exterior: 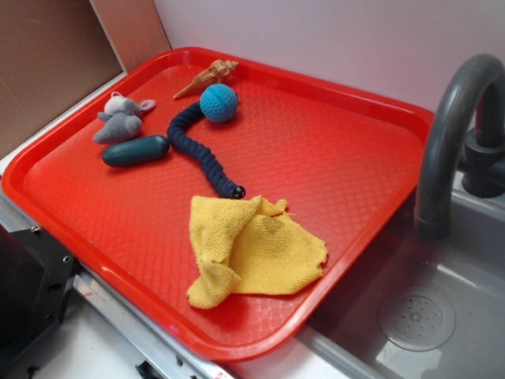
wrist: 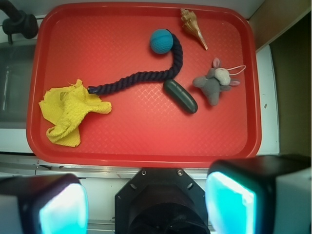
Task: Grab the gray animal.
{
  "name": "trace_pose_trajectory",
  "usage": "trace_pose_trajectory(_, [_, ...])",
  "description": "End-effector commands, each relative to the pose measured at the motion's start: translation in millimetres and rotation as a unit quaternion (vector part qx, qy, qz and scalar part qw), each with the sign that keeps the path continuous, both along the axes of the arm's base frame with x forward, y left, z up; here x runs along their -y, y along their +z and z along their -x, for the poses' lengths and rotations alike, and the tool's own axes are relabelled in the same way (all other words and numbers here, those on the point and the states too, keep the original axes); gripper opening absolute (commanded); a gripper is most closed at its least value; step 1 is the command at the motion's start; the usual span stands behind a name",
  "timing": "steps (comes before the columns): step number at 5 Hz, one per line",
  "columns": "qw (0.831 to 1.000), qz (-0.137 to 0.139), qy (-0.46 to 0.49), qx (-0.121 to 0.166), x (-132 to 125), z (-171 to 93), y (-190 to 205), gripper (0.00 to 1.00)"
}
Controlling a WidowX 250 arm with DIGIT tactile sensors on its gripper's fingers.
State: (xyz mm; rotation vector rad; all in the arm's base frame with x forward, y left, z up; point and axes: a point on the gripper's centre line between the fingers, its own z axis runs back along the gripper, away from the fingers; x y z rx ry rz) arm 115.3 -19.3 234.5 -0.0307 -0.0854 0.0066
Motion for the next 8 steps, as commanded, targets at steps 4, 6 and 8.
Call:
trace_pose_trajectory(4, [0.930,0.020,0.366,0.031,-67,-44,-61,1.00])
trace_pose_trajectory(6, [0.881,0.014,0.468,0.058,-106,-78,-110,1.00])
trace_pose_trajectory(8, [0.884,0.034,0.461,0.061,-123,-98,-155,1.00])
